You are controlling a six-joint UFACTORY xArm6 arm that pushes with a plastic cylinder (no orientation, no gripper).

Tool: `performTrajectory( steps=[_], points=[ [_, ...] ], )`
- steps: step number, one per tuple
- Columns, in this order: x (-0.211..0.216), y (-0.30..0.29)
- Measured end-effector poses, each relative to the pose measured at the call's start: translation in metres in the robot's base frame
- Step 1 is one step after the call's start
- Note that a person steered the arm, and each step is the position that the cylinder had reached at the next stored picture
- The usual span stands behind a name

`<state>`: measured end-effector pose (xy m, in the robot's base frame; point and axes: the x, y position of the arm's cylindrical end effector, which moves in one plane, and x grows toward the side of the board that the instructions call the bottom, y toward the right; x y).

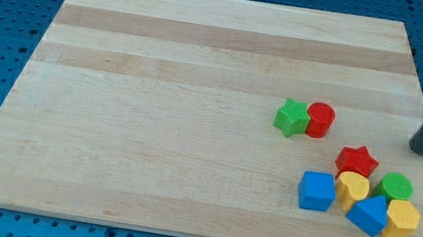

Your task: Slide the green circle and red star closer to the red circle

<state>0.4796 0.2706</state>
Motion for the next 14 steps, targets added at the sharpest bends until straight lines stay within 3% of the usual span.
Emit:
performTrajectory(
  steps=[2, 8, 12, 13, 14],
  points=[
    [0.069, 0.0],
    [0.076, -0.039],
    [-0.061, -0.08],
    [-0.057, -0.053],
    [-0.009, -0.007]
  ],
)
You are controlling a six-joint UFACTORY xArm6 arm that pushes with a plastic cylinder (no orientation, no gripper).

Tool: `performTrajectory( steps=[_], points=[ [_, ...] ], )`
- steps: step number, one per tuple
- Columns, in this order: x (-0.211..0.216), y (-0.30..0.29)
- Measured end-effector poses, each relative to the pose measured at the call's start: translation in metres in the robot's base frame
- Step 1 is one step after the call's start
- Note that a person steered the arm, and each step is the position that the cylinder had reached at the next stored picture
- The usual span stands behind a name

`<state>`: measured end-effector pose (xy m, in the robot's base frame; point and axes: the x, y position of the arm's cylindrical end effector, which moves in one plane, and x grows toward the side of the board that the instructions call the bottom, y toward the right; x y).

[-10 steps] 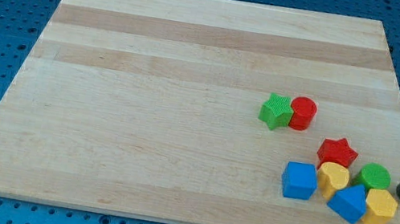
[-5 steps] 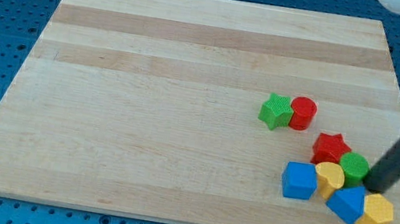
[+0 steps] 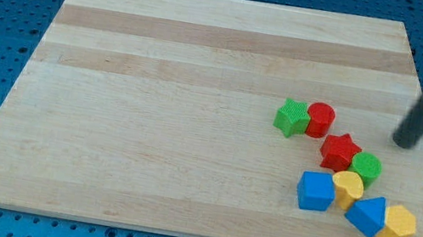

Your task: Slide the green circle and red star closer to the red circle

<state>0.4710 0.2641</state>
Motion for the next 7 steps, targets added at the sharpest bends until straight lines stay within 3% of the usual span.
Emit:
performTrajectory(
  steps=[1, 2, 3, 5, 7],
  points=[
    [0.03, 0.002],
    [0.066, -0.035],
    [0.072, -0.045],
    [0.064, -0.051],
    [0.035, -0.107]
  ],
)
